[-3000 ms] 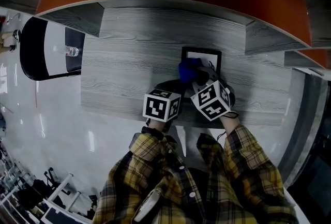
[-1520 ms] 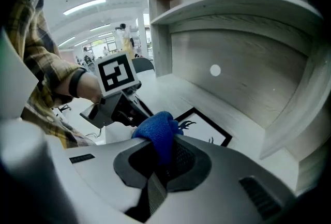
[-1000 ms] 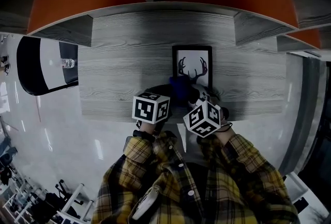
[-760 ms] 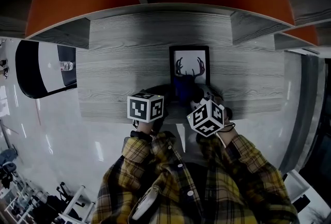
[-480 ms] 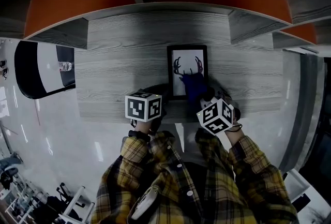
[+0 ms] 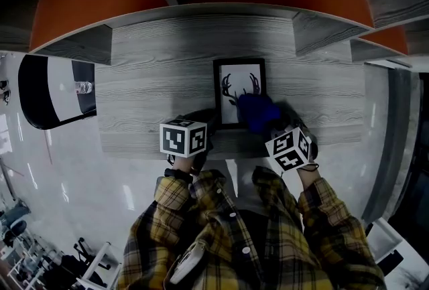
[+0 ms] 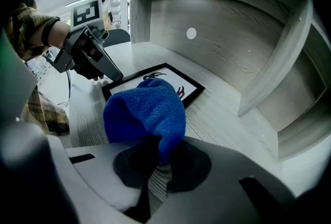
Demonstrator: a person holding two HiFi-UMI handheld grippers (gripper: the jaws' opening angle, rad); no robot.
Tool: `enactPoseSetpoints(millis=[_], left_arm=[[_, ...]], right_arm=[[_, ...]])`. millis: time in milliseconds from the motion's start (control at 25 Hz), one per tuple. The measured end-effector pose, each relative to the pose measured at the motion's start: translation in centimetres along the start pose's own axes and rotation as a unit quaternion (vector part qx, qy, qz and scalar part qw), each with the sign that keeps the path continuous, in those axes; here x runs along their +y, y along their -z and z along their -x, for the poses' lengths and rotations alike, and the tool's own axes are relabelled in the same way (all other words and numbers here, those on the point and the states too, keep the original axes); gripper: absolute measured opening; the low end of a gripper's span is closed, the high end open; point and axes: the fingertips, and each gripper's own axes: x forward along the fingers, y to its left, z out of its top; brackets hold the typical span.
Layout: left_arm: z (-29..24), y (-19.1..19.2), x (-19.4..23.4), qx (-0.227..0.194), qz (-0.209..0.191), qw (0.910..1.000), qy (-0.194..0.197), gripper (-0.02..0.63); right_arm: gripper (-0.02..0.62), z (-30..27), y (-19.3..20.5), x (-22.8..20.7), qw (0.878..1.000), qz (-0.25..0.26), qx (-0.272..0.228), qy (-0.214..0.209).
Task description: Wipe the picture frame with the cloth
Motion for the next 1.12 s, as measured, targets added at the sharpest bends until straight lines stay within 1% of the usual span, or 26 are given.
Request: enactPoseSetpoints(millis=[120,200,280,360,480,560,680,800,880,960,1000,1120], left_arm=[[-0.1,-0.1,0.0,-0.004,0.001,1.0000,0.005,0.081],[0.2,-0.2,0.3,-0.011,0.002,0.9999,0.003,0.089],[0.7,-0.6,0.5,-0.022,0.001,0.9997,-0.002,0.087],[1.4,-1.4,-0.1,-0.034,0.004,0.9994,0.006,0.088],[2.7,-4.1,-1.7,-0.060,-0.001,0.9978,0.028,0.087],[3.7,-6.1,-3.1,-0.078,-0.013,0.9956,0.050,0.087],[5.5,-8.5,-5.7,-0.107,-0.026,0.9898,0.091,0.084],[7.4,-9.6,-8.1,-0.124,-0.045,0.9841,0.119,0.066],[8.9,-9.9,-10.2,-0.134,-0.074,0.9792,0.133,0.047],[10.6,-11.2,-12.2,-0.153,-0.116,0.9716,0.138,0.028],[11.4,-12.0,-13.2,-0.164,-0.137,0.9673,0.136,0.008],[14.1,-13.7,-15.5,-0.190,-0.192,0.9549,0.123,0.005]], right_arm=[[0.034,0.3,0.0,-0.4,1.000,-0.024,-0.010,-0.001],[0.034,0.9,-0.7,-0.3,0.997,-0.060,-0.035,-0.018],[0.034,2.1,-1.7,-0.3,0.990,-0.114,-0.074,-0.046],[0.034,3.9,-2.8,-0.7,0.979,-0.161,-0.110,-0.067],[0.034,6.9,-5.2,-1.6,0.966,-0.189,-0.157,-0.074],[0.034,8.9,-7.0,-2.4,0.961,-0.193,-0.187,-0.071],[0.034,12.1,-9.5,-3.3,0.952,-0.190,-0.231,-0.066],[0.034,15.4,-11.5,-4.2,0.939,-0.194,-0.277,-0.057],[0.034,17.7,-12.5,-4.7,0.932,-0.194,-0.302,-0.049],[0.034,20.0,-14.2,-5.5,0.929,-0.172,-0.327,-0.032],[0.034,21.1,-15.1,-5.9,0.926,-0.159,-0.340,-0.025],[0.034,24.1,-17.3,-6.1,0.916,-0.131,-0.379,-0.022]])
